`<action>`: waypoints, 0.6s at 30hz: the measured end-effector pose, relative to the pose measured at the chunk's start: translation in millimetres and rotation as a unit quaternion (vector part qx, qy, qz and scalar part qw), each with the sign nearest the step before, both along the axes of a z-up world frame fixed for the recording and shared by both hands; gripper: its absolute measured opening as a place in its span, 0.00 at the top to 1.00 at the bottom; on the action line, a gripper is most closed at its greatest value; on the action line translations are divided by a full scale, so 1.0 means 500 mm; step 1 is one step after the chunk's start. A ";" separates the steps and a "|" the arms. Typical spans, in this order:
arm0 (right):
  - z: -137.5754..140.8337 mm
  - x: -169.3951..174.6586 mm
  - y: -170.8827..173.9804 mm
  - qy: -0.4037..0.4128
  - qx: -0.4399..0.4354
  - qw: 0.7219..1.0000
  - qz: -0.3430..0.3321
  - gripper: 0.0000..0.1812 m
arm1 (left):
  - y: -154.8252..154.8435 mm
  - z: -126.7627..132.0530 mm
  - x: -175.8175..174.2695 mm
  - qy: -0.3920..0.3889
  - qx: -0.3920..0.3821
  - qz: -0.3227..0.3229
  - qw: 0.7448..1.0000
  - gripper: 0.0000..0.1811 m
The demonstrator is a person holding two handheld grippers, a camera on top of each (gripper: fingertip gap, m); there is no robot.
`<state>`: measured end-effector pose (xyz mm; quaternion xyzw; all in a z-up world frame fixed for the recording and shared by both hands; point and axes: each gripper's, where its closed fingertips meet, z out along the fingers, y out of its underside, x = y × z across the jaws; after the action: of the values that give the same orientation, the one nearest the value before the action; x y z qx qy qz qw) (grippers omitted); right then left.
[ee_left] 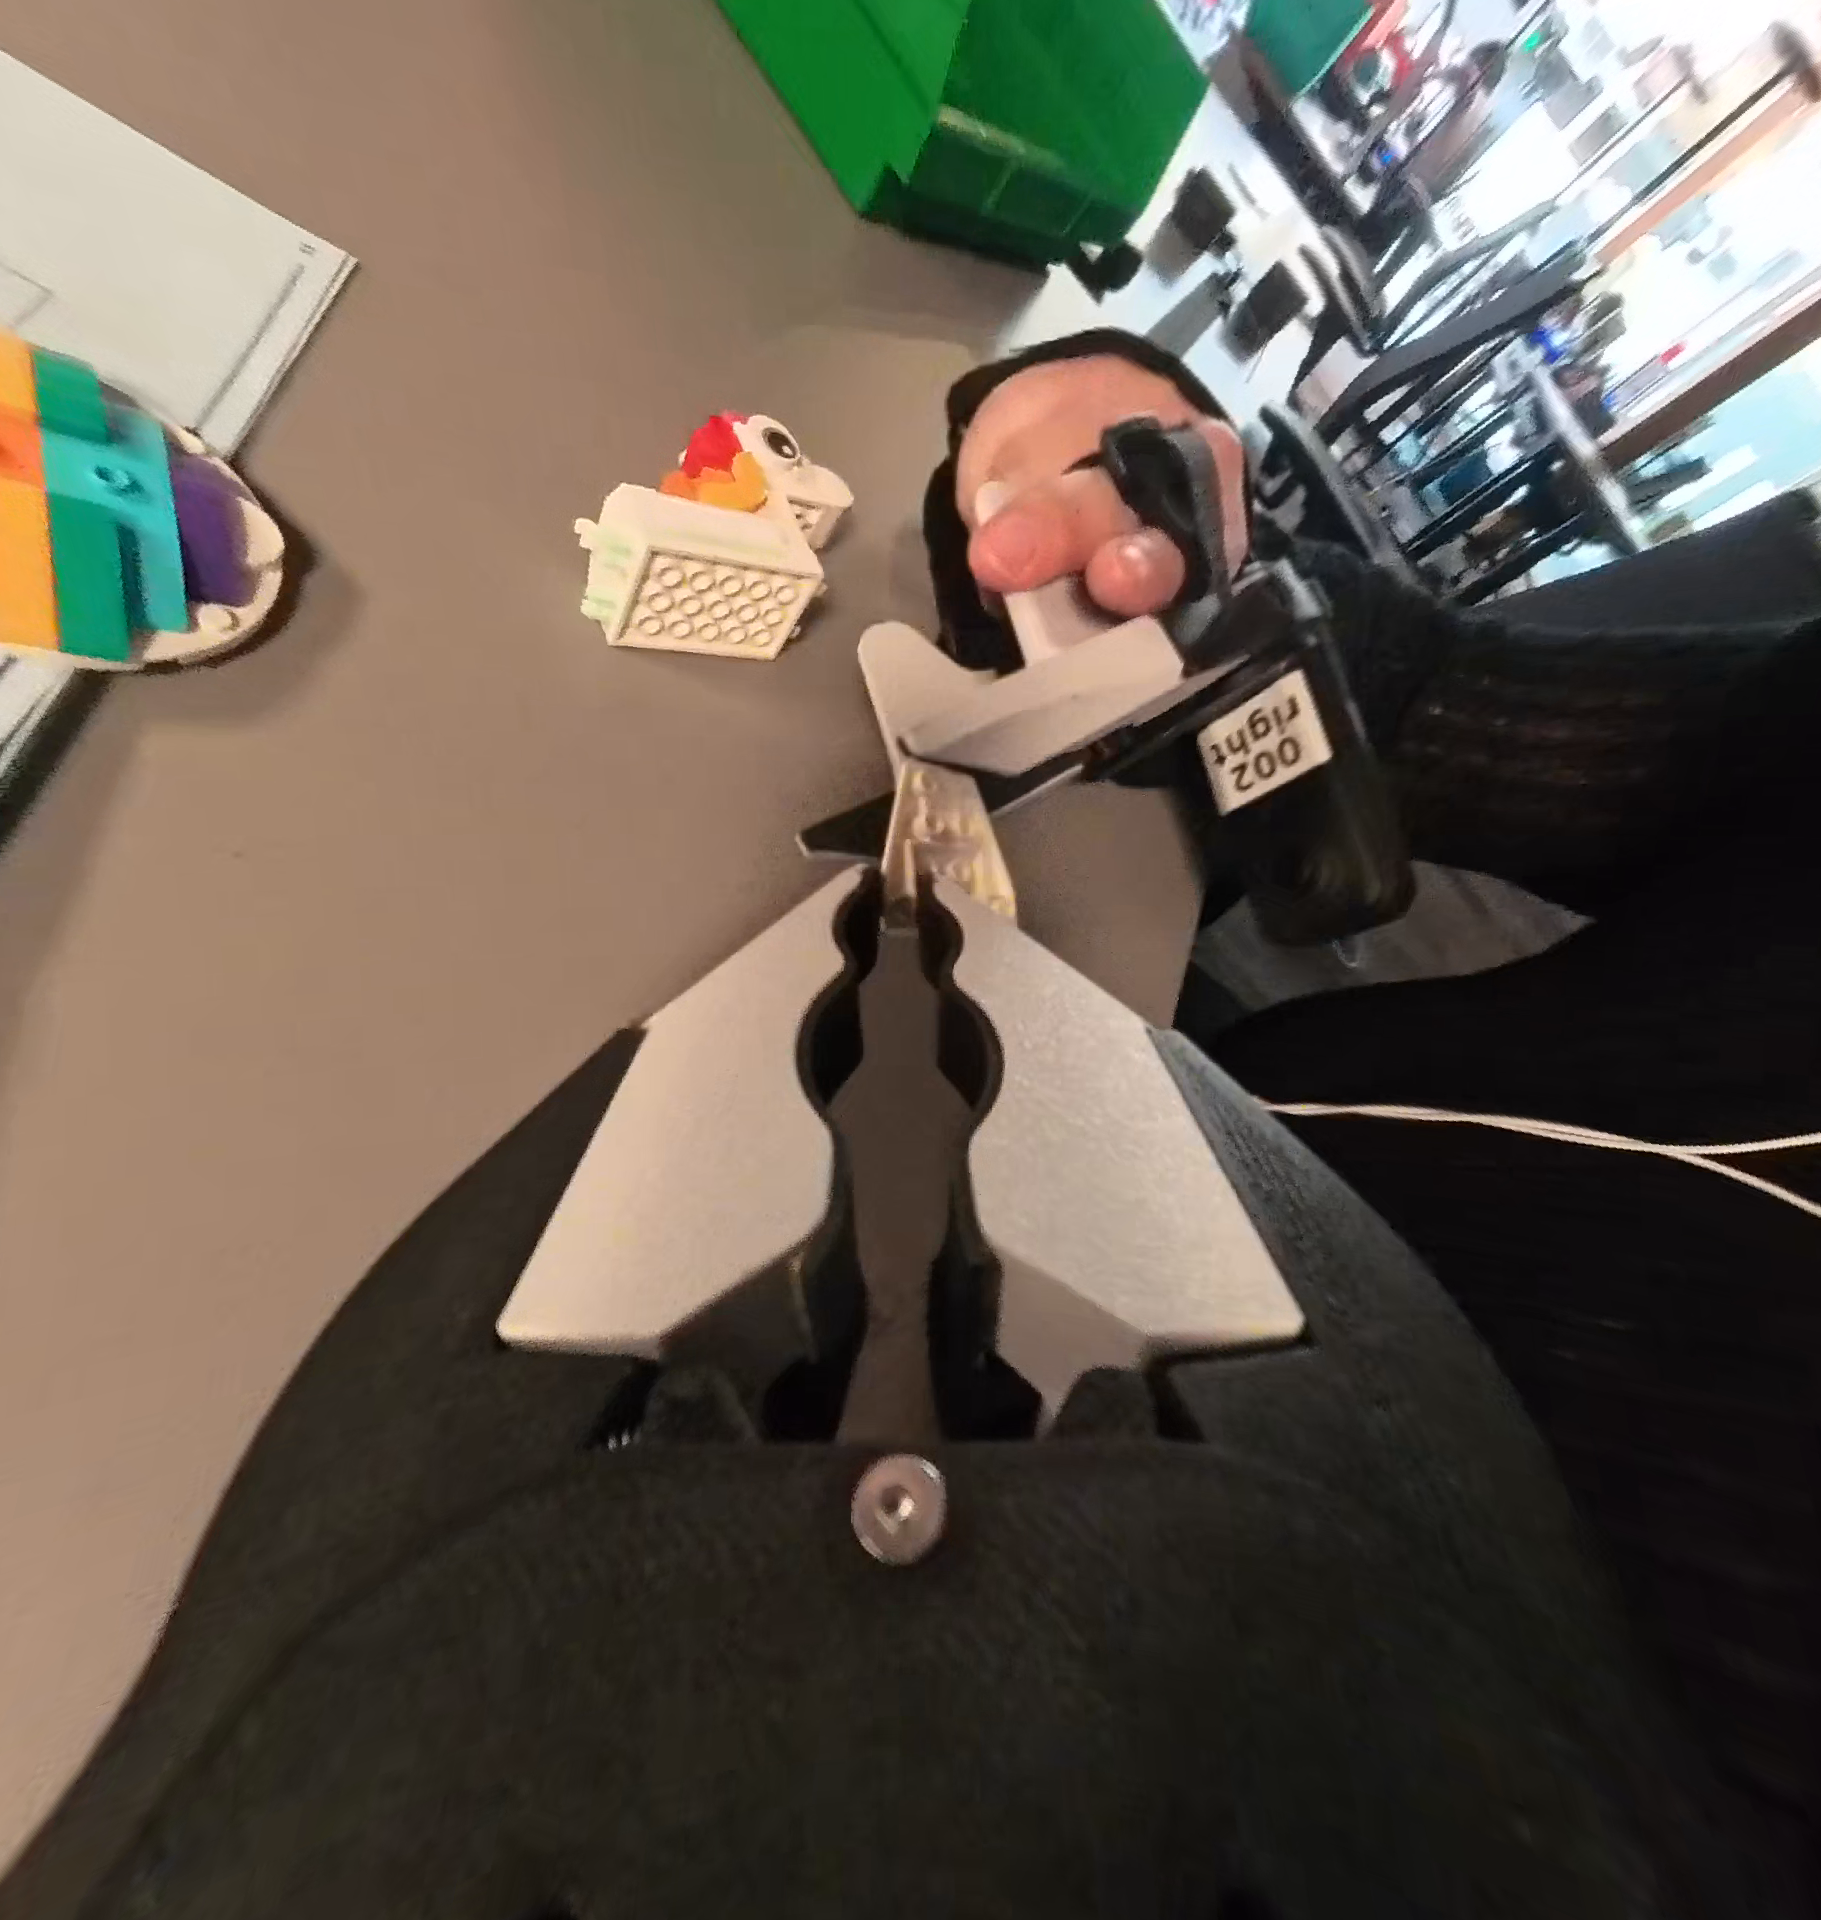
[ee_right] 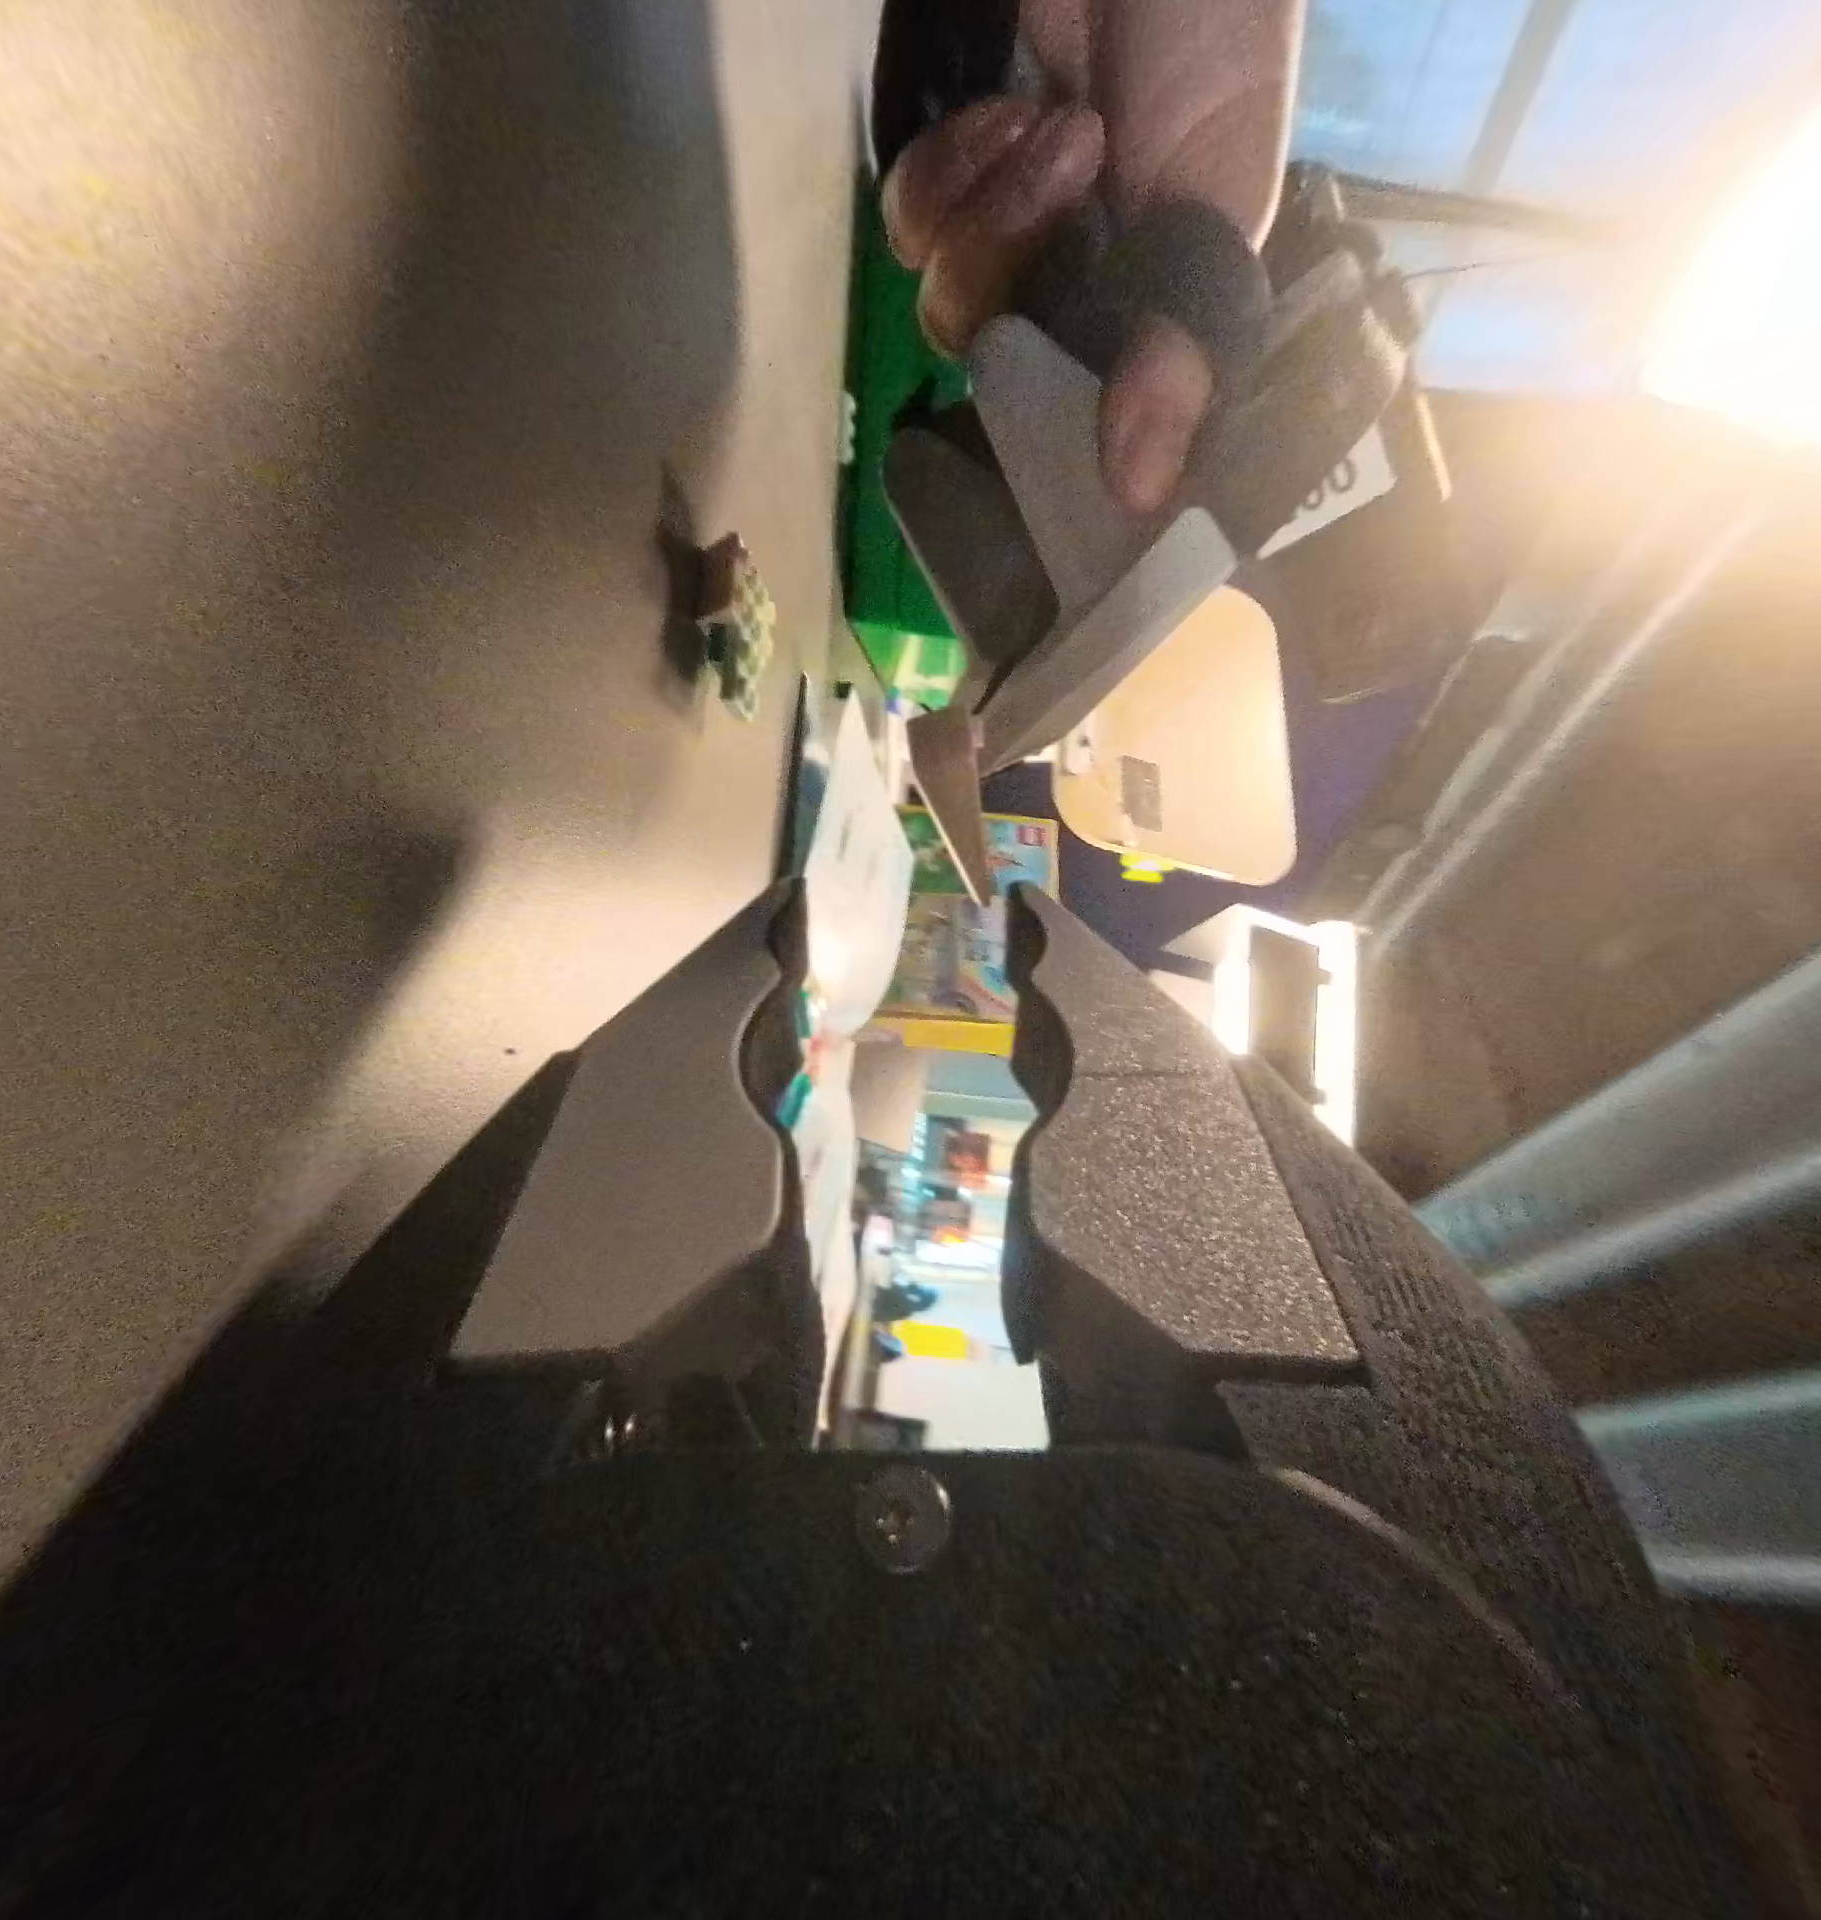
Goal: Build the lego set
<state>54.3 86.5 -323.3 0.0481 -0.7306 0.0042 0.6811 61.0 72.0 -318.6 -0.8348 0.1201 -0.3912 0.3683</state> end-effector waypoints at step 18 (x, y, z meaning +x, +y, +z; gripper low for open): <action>-0.001 -0.015 -0.007 0.011 0.017 0.999 -0.029 0.99 | -0.046 -0.056 -0.090 0.204 0.063 0.022 0.977 0.69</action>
<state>46.9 83.2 -323.7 0.0387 -0.7242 -0.0285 0.6880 16.0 48.9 -346.7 -0.8745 0.1991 -0.1959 0.3966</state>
